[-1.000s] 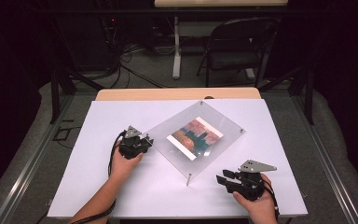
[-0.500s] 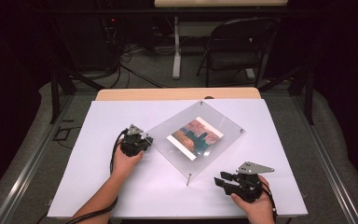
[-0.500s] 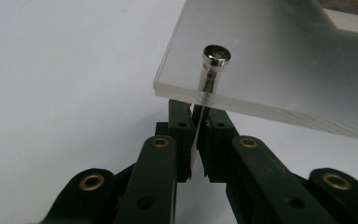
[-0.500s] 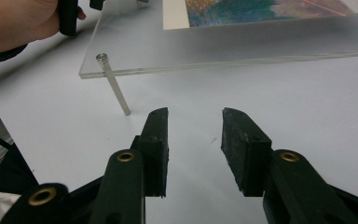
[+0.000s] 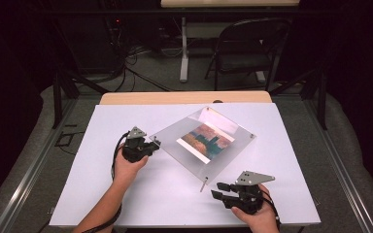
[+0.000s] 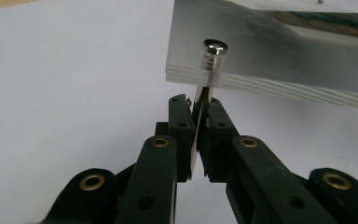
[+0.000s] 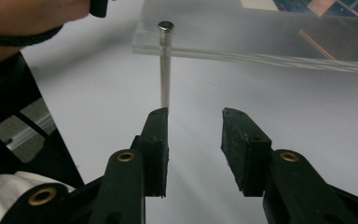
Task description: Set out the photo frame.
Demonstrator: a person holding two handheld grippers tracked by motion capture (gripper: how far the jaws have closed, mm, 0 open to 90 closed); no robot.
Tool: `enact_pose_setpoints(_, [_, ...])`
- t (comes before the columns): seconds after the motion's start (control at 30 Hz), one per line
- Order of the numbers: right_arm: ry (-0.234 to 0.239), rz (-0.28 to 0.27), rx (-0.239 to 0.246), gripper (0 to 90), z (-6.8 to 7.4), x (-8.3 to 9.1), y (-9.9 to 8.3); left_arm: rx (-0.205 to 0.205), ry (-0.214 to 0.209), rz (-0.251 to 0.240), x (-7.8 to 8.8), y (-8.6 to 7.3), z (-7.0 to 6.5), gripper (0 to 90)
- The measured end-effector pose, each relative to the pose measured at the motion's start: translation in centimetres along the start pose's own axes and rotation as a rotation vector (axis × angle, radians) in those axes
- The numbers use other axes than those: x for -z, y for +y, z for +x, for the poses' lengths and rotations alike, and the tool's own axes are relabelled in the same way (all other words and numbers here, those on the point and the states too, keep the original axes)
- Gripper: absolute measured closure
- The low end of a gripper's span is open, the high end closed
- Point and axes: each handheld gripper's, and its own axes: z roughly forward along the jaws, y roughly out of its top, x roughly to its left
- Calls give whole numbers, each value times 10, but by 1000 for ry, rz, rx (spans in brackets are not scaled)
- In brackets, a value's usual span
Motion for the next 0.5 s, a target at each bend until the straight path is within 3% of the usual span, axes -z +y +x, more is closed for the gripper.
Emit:
enact_pose_setpoints(0.37, [42, 20, -2, 661, 3, -19, 2, -14, -37, -8, 12, -2, -12, 842])
enact_pose_setpoints(0.5, [47, 19, -2, 727, 2, -24, 4, -18, -49, -9, 15, -5, -17, 843])
